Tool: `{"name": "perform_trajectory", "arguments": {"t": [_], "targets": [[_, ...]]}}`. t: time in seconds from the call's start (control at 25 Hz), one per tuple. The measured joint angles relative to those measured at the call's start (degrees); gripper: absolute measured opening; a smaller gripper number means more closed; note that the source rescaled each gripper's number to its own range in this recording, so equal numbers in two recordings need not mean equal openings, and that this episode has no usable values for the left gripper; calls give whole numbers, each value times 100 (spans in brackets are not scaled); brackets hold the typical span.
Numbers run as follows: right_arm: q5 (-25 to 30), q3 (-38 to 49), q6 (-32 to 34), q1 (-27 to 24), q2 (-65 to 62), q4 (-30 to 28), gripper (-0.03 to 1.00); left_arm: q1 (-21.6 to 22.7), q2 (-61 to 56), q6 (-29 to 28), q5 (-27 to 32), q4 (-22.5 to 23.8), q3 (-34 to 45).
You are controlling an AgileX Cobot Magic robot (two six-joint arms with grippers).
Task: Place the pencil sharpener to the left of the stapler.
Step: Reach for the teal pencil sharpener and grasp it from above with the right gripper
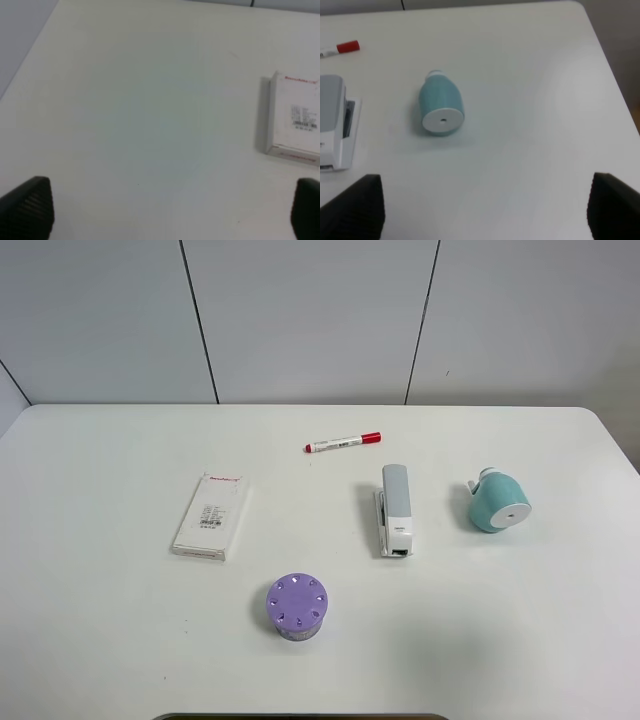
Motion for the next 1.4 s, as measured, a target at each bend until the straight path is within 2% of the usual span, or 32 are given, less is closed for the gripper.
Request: {"name": "perform_trajectory", "arguments": {"t": [0.2, 0.44, 0.96, 1.16, 1.4], "targets": [[301, -524, 44, 0, 1542, 0, 60, 0, 0, 0, 0, 0, 0], [397, -1204, 44, 0, 3473, 0, 60, 0, 0, 0, 0, 0, 0], [587, -3689, -376, 0, 6953, 387, 60, 0, 0, 0, 0, 0, 0], [618, -4186, -465, 0, 7884, 626, 77, 0, 0, 0, 0, 0, 0], [648, -4262, -582, 0, 8635, 692, 81, 0, 0, 0, 0, 0, 0]]}}
